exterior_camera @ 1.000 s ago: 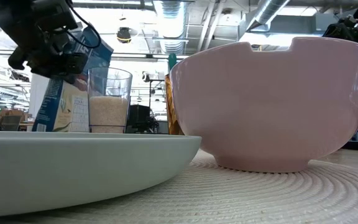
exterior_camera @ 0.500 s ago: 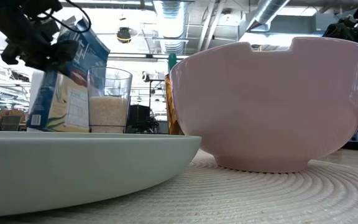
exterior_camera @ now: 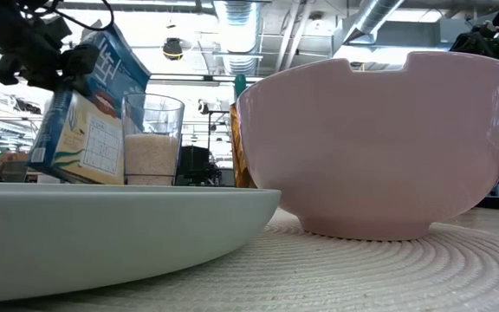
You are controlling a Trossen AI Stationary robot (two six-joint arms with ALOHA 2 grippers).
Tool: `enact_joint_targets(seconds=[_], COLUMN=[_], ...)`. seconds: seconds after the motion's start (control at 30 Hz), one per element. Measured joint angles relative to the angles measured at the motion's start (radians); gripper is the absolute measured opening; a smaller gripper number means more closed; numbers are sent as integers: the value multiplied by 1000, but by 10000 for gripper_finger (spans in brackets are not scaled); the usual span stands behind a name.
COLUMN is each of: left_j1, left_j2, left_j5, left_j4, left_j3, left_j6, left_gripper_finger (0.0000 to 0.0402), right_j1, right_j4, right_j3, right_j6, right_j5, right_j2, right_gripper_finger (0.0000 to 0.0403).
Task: Arrange a breakfast setting
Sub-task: Pour the cereal into the white bowl
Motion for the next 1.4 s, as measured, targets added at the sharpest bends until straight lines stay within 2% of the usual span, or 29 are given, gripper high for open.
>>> enact_joint_targets(seconds=[0.8,1.0,1.2,1.4], left_j1=[0,0,-1,-1], left_j2=[6,6,7,7], left_j5=[80,101,171,189], left_j4=[65,92,175,217], left_j3=[-6,-6,17,24], left_j6=[-2,85,268,352], left_gripper_finger=[146,126,95,90], right_j1=[0,0,0,0], right_j4=[0,0,0,0], right_j3=[0,0,0,0], right_j6=[0,0,0,0], right_j5=[0,0,0,0], right_j2=[0,0,0,0], right_gripper_finger=[178,178,178,178])
